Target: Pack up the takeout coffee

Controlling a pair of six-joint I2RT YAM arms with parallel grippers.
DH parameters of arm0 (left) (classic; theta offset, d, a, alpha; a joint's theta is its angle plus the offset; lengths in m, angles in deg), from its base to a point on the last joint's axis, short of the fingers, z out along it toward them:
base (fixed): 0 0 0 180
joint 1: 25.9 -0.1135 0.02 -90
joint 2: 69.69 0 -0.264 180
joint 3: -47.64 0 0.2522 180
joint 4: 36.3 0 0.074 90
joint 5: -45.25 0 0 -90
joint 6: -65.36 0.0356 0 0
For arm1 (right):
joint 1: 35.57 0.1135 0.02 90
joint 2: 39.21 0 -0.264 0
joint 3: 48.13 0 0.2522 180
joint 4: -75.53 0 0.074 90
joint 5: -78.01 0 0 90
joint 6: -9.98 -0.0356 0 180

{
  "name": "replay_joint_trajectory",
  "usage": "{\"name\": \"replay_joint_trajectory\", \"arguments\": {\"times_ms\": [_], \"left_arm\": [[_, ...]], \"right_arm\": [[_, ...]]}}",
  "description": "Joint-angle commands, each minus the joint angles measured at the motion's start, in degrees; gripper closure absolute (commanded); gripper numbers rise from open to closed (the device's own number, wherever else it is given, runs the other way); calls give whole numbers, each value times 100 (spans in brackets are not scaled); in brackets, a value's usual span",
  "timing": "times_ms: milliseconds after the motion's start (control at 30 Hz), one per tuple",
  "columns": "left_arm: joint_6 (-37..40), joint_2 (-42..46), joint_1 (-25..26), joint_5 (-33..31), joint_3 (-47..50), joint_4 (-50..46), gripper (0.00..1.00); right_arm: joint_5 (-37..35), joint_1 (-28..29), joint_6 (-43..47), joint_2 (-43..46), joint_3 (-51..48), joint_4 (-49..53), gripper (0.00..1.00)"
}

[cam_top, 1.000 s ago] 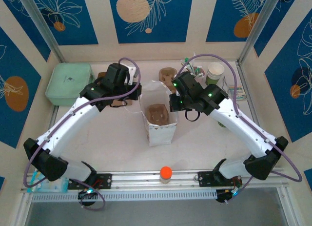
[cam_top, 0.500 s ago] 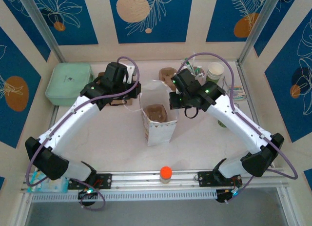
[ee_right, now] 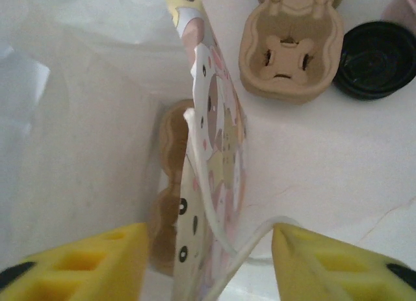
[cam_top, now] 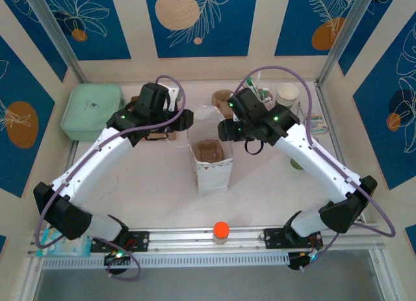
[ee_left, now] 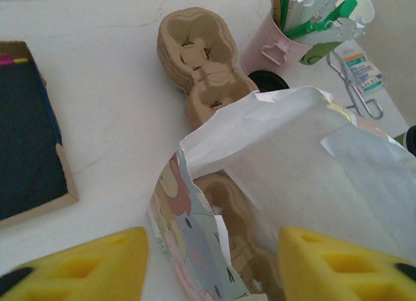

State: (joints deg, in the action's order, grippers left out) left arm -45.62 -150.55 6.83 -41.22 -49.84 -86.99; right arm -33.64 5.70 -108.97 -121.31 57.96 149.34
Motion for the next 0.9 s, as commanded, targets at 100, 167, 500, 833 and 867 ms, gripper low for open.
{"name": "replay_joint_trajectory", "arguments": {"times_ms": [100, 167, 500, 833, 867], "left_arm": [[58, 103, -67, 38, -209, -170, 29], [65, 155, -65, 34, -231, -199, 6], [171, 727, -66, 42, -169, -137, 0], [291, 1758, -72, 201, 614, 513, 0], [312, 1865, -65, 185, 706, 556, 0]], "right_arm": [[-202, 51, 3, 4, 332, 375, 16], [-282, 80, -19, 14, 410, 449, 1], [-670, 249, -6, 84, 770, 704, 1], [-1316, 172, -12, 457, 1061, 940, 1], [-1356, 123, -47, 499, 1128, 1000, 1]]}}
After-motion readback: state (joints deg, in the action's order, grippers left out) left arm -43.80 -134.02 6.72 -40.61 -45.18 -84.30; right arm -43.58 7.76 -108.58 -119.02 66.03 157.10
